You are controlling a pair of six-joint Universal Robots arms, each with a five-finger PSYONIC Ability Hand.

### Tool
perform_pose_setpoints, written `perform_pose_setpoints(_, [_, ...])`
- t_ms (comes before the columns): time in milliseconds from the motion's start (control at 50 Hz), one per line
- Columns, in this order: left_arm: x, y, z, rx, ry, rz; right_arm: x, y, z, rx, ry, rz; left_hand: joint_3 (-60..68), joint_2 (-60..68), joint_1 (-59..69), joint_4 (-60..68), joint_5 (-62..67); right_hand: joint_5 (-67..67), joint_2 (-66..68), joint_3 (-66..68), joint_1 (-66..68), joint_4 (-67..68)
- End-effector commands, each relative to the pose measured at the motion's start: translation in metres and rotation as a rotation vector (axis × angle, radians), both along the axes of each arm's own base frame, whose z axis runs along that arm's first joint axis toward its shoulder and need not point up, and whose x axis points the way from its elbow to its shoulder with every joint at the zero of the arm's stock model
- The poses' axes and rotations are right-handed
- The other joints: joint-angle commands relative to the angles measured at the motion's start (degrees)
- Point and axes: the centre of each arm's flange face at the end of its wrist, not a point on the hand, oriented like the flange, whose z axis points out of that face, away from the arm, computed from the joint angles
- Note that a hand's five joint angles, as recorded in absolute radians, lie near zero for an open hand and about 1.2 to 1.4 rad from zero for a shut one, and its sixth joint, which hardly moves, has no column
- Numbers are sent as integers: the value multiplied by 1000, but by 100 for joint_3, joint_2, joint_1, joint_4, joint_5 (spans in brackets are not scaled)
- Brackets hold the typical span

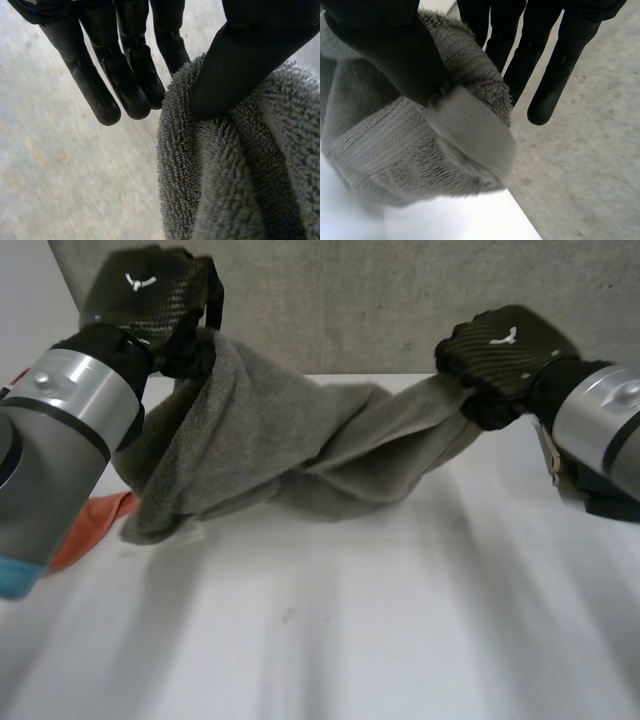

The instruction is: Fold the laundry.

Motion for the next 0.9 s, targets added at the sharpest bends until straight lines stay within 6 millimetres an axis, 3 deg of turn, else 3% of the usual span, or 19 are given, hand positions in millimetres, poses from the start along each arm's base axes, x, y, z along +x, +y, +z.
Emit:
perform_pose_setpoints(20, [-3,-60,-67,148,-124,58,13,-14,-53,56,116,-27,1182,1149,1446,1132,1478,1402,1288,1226,1620,1156])
perform_pose_setpoints(40, [-4,-74,-87,174,-170,67,12,-16,-61,68,141,-36,1182,1149,1446,1132,1478,1402,1288,1226,1620,1156])
perform_pose_setpoints(140, [-10,-99,-142,233,-289,65,17,-27,-115,120,265,-66,1182,1149,1446,1132,1478,1402,1288,1226,1620,1156])
perform_pose_setpoints(200, [-17,-107,-172,265,-331,57,18,-34,-131,130,281,-91,1182,1149,1446,1132,1478,1402,1288,1226,1620,1156])
perform_pose_setpoints(260, [-25,-107,-185,276,-344,49,20,-39,-146,134,288,-121,-859,-893,-596,-909,-564,1402,1288,1226,1620,1156])
perform_pose_setpoints(280, [-28,-106,-184,270,-348,57,20,-41,-149,132,290,-137,-2766,-2800,-2503,-2816,-2471,1402,1288,1226,1620,1156])
perform_pose_setpoints(300, [-29,-105,-181,265,-346,66,20,-41,-149,127,288,-146,-3568,-3602,-3304,-3618,-3273,1402,1288,1226,1620,1156])
perform_pose_setpoints(340, [-28,-104,-171,247,-340,92,21,-41,-149,121,284,-160,-4581,-4615,-4318,-4631,-4286,1402,1288,1226,1620,1156])
perform_pose_setpoints(380, [-21,-103,-149,217,-316,164,20,-41,-146,117,271,-177,-5608,-5642,-5345,-5658,-5313,1402,1288,1226,1620,1156])
perform_pose_setpoints(460, [7,-93,-108,195,-260,306,16,-40,-139,119,235,-194,-5818,-5851,-5554,-5868,-5522,1402,1288,1226,1620,1156])
perform_pose_setpoints(520, [28,-70,-87,213,-231,349,13,-39,-137,133,212,-199,-5818,-5851,-5554,-5868,-5522,1402,1288,1226,1620,1156])
perform_pose_setpoints(580, [41,-47,-81,252,-224,337,11,-38,-138,146,205,-194,-5818,-5851,-5554,-5868,-5522,1402,1288,1226,1620,1156])
perform_pose_setpoints(600, [49,-31,-80,286,-222,312,9,-38,-138,153,199,-194,-5818,-5851,-5554,-5868,-5522,1402,1288,1226,1620,1156])
perform_pose_setpoints(680, [69,2,-97,423,-241,219,5,-36,-140,164,201,-194,-5632,-5665,-5368,-5682,-5336,1402,1288,1226,1620,1156])
perform_pose_setpoints(720, [78,10,-108,488,-240,185,4,-35,-139,168,198,-193,-5411,-5444,-5147,-5461,-5115,1402,1288,1226,1620,1156])
perform_pose_setpoints(780, [101,15,-134,646,-207,164,3,-32,-139,171,201,-186,-5292,-5325,-5028,-5342,-4996,1402,1288,1226,1620,1156])
perform_pose_setpoints(900, [125,2,-161,780,-134,208,5,-29,-137,166,198,-172,-5477,-5510,-5213,-5527,-5181,1402,1288,1226,1620,1156])
